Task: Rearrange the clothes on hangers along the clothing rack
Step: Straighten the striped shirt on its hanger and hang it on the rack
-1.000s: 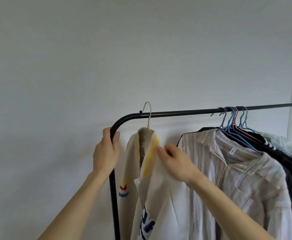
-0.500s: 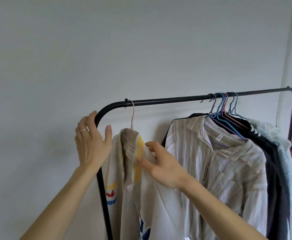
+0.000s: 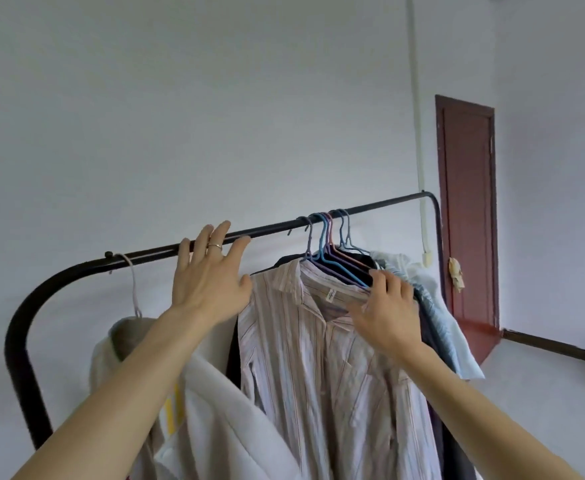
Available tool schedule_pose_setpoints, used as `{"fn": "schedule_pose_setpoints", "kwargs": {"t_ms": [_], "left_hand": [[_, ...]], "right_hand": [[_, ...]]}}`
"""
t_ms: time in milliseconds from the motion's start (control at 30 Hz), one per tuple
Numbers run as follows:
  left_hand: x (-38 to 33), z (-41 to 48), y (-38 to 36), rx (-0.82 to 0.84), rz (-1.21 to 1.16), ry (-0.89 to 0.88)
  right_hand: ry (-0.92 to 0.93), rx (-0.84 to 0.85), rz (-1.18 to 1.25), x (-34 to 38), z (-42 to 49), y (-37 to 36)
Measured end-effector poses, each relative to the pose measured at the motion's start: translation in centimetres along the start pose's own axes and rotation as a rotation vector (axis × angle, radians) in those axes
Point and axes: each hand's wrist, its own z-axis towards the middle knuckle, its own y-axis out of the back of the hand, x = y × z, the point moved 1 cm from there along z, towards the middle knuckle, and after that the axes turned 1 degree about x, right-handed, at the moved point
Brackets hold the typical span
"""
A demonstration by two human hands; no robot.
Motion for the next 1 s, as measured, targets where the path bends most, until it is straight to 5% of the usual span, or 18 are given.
{"fn": "schedule_pose_setpoints", "kwargs": {"t_ms": [133,333,633,800,1000], "left_hand": [[-0.4,2.4,-1.8,0.096,0.064,0.127],[-0.7,2.4,-4.1,0.006,0.192,0.136],[0.4,2.4,-5.4,-0.038,0.166,0.094],[-0.7,2.5,-4.5,-0.028,0.013,0.102],[-7.6,1.7,-4.0,0.034,-0.436,-0.093]], "right_hand": [[-0.076,0.071,-0.122,-2.7,1.5,-0.1],[0.006,0.174,-0.195,-1.7,1.6,-0.8],[0.080,0.019,-0.154,2.1,2.5,-1.3],[0.200,-0.242,-0.242,1.1,1.5,3.0],[0.244,-0.294,-0.187,-5.2,-4.6,7.0]]}}
